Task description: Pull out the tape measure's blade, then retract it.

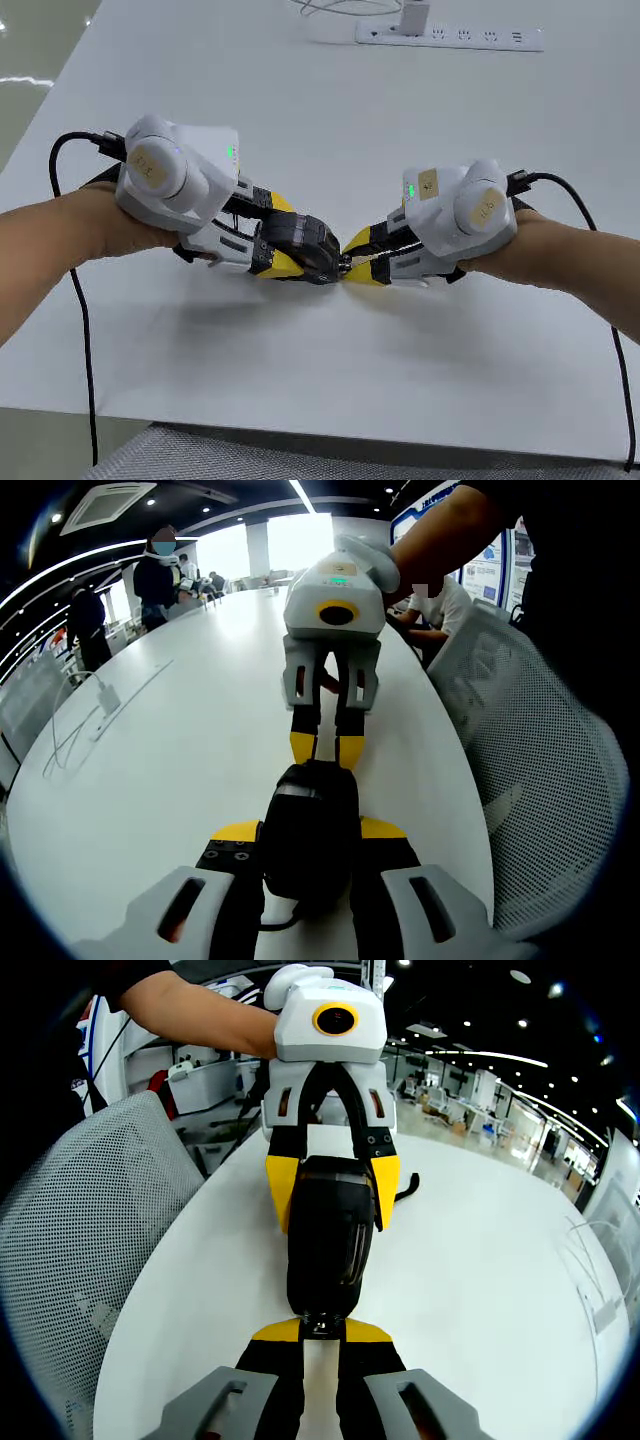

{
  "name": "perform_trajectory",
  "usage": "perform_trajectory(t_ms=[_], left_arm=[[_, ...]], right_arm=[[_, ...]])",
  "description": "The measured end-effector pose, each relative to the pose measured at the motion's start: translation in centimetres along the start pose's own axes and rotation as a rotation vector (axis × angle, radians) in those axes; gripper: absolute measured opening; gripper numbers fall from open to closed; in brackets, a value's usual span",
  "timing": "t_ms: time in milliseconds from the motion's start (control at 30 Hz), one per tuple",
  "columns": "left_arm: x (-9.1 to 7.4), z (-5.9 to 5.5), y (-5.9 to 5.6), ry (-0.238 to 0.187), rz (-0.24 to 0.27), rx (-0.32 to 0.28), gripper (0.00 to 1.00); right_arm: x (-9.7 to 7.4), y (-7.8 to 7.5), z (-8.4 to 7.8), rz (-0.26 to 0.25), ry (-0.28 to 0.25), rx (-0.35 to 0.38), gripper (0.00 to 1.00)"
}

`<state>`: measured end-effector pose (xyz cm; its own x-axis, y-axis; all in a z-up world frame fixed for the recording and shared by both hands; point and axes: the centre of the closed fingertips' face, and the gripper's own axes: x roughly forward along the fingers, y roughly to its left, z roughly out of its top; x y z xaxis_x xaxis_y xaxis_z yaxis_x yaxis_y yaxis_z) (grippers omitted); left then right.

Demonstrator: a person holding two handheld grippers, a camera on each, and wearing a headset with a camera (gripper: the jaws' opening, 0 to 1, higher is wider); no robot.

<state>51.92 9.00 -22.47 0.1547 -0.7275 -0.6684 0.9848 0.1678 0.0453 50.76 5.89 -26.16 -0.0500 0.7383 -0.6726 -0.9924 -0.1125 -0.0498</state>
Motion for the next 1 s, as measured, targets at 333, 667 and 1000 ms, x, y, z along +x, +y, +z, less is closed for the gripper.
perform_trajectory(t_ms=[333,667,1000], left_arm=[[0.0,0.0,0.0,-0.001,-0.001,-0.002,0.27],[0.1,0.0,0.1,-0.001,-0.002,-0.004,0.27],[0.1,0.1,0.1,-0.001,-0.002,-0.003,0.27]], right_arm=[[-0.1,0.0,-0.1,0.003,-0.005,0.004,0.07],[-0.7,0.0,-0.7,0.002,-0.004,0.008,0.07],[-1.6,0.0,-1.4,-0.001,0.006,0.012,0.07]])
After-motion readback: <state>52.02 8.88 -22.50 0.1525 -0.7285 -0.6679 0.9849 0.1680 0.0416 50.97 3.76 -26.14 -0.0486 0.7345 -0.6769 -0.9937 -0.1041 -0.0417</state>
